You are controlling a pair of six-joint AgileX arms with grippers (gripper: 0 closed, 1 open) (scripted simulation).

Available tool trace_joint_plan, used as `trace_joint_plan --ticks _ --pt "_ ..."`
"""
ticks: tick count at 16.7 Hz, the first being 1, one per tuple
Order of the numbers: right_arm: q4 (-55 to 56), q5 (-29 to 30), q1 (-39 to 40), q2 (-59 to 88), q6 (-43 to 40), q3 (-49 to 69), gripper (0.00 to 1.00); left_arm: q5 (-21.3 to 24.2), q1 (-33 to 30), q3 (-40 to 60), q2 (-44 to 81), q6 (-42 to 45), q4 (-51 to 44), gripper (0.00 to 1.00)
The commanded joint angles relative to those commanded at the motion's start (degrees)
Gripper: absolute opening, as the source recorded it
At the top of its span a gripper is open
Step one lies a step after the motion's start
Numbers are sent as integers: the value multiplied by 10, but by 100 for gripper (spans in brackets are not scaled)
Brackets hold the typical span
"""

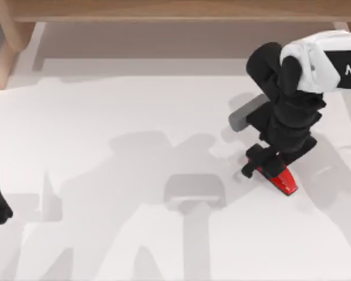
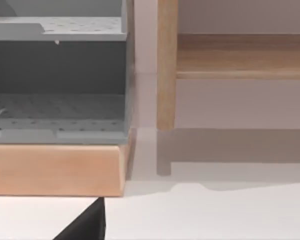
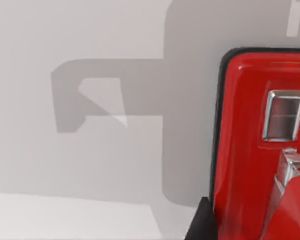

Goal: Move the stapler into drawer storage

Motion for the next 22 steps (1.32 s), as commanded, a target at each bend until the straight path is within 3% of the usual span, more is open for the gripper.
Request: trace_joint_plan --ticks 15,22 --pt "-59 2 -7 -29 -1 39 0 0 0 0 0 0 0 100" --pt "-105 43 -162 -73 -38 193 0 0 0 0 0 0 0 100"
